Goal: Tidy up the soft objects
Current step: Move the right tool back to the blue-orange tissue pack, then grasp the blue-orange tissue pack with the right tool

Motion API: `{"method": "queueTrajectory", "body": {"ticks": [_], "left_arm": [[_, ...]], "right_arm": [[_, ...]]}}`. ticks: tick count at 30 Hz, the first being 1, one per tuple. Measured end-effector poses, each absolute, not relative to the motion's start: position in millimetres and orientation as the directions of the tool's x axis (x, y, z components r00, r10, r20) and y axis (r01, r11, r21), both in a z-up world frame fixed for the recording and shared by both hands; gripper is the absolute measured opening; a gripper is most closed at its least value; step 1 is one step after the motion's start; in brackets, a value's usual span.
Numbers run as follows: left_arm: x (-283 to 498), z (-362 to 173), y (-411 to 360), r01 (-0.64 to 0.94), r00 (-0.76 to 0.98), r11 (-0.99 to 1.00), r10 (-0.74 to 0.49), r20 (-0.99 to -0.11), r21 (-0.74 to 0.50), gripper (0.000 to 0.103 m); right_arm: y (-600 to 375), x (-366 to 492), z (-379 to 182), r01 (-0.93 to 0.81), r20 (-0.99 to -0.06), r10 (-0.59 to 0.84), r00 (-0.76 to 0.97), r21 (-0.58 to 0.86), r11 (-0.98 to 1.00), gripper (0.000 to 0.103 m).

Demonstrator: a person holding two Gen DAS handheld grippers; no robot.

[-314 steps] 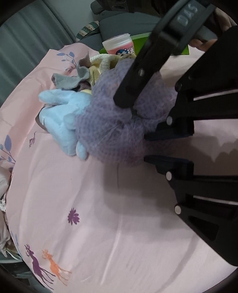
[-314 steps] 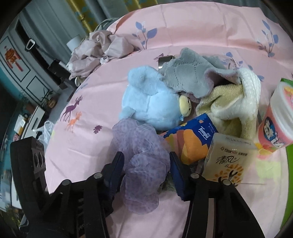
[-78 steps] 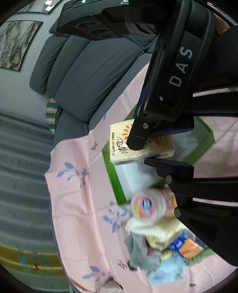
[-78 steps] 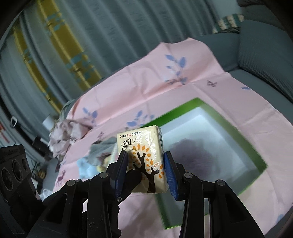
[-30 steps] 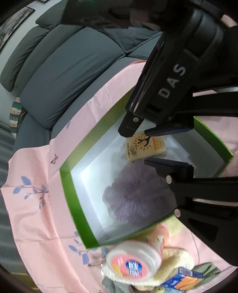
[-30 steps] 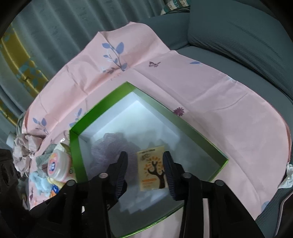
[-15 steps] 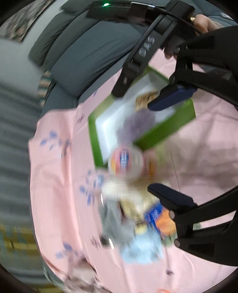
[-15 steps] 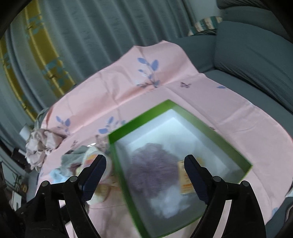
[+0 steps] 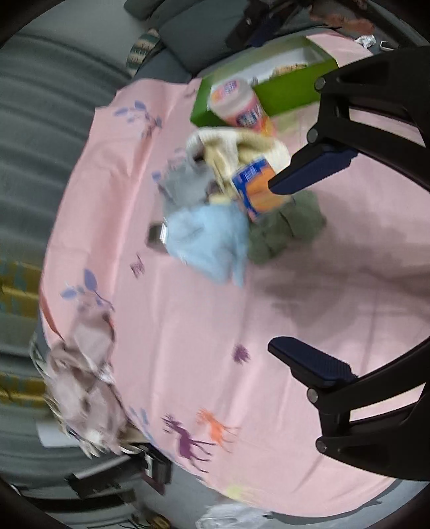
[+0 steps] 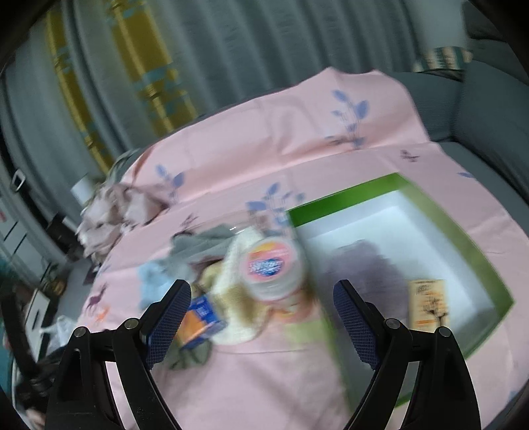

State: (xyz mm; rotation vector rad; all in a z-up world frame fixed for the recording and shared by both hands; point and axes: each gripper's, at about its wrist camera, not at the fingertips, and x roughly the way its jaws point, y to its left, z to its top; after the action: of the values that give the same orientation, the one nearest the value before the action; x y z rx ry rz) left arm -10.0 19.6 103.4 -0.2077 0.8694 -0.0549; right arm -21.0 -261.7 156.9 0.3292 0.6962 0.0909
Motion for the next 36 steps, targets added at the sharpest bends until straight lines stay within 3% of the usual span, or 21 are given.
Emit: {"method": "queueTrajectory", "body": {"ticks": [5,11,18,26,29,36], "left_arm": [[-5,77,30,-0.1,0.615,0.985,-0.05,-0.787,-0.14,0.087],[-6,72,40,-0.095,0.604,0.985,-0.058,-0.795,-0.143,0.087],[-5,70,51,-0.163,0.589,0.977,-0.015,-0.808,-0.137,0.087],[-5,74,57,-0.158,0.592,0.972,-0.047,-0.804,-0.173,0.087],[-7,76,55,-0.149,0.599,0.973,-0.052,-0.799,-0.174,0.087],[-9,78,56,-0.154,0.606,0.973,-0.042,-0.795,-0.169,0.087]], "right_arm": [[-213,-5,142,-0.116,-0.668,0.337,0.663,0.353,0.928,0.088],[-163,29,120,-0.181,-0.776,0.333,0.536,0.28,0.943,0.088],[-113,71,83,-0.251,-0.878,0.21,0.43,0.107,0.962,0.088],[-110,79,61,-0.25,-0.885,0.109,0.452,-0.009,0.968,0.088],[-107,78,57,-0.255,-0.878,0.079,0.471,-0.05,0.966,0.077],[-110,68,69,-0.26,-0.861,0.101,0.498,-0.038,0.965,0.066]]}}
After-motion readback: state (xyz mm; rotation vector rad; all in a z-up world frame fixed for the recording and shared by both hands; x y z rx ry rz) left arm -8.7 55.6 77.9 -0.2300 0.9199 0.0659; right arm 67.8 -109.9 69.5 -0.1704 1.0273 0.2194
